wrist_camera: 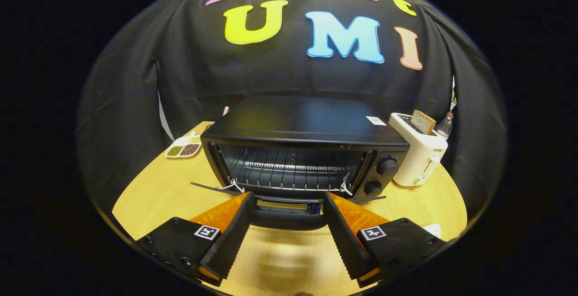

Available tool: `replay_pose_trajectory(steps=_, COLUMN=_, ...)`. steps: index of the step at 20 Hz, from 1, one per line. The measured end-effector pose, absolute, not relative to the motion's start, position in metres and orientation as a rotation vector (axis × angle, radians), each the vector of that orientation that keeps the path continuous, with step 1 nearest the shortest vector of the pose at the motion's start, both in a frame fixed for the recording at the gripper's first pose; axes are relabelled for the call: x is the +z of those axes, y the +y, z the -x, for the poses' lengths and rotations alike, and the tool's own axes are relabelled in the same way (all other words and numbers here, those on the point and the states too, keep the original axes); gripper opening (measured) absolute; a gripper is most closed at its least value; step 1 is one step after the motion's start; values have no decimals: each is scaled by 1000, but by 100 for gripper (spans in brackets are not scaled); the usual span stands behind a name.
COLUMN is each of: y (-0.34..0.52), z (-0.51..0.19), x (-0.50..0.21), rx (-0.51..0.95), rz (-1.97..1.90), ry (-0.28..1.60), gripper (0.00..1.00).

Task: Open the toaster oven, put the food inside, and close the toaster oven door.

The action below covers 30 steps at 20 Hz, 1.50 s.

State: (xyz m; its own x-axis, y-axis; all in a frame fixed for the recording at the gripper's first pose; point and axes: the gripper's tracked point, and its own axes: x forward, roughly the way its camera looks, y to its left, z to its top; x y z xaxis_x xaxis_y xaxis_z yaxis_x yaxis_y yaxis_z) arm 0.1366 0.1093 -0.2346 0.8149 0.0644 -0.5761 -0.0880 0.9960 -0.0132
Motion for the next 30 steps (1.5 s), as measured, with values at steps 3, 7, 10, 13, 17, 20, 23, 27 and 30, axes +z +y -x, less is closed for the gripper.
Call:
replay_pose_trajectory(steps=3, y=107, z=-114, x=-249, rx=93, rz=65, ry=643, gripper=97)
replay_pose_trajectory(steps=7, y=107, z=-79, x=-285, rx=165, rz=170, ry=716, gripper=97)
replay_pose_trajectory(steps=10, y=100, z=-58, x=-320, rx=182, rz=182, ry=843, gripper=97)
replay_pose_trajectory(steps=13, y=88, z=-45, x=-331, rx=171, rz=189, ry=876, gripper=98)
replay_pose_trajectory(steps=17, y=75, z=-42, x=-315, rx=164, rz=172, ry=849, gripper=98)
replay_pose_trajectory(steps=20, y=60, z=-37, x=-298, rx=145, rz=135, ry=833, gripper=98)
replay_pose_trajectory(steps=23, y=39, z=-29, x=-278, rx=110, rz=92, ry=818, gripper=98)
replay_pose_trajectory(steps=27, y=3, z=-14, x=-251, rx=56, rz=70, ry=786, gripper=98)
replay_pose_trajectory(steps=30, y=-32, z=-5, x=-230, rx=26, rz=90, ry=765, gripper=98)
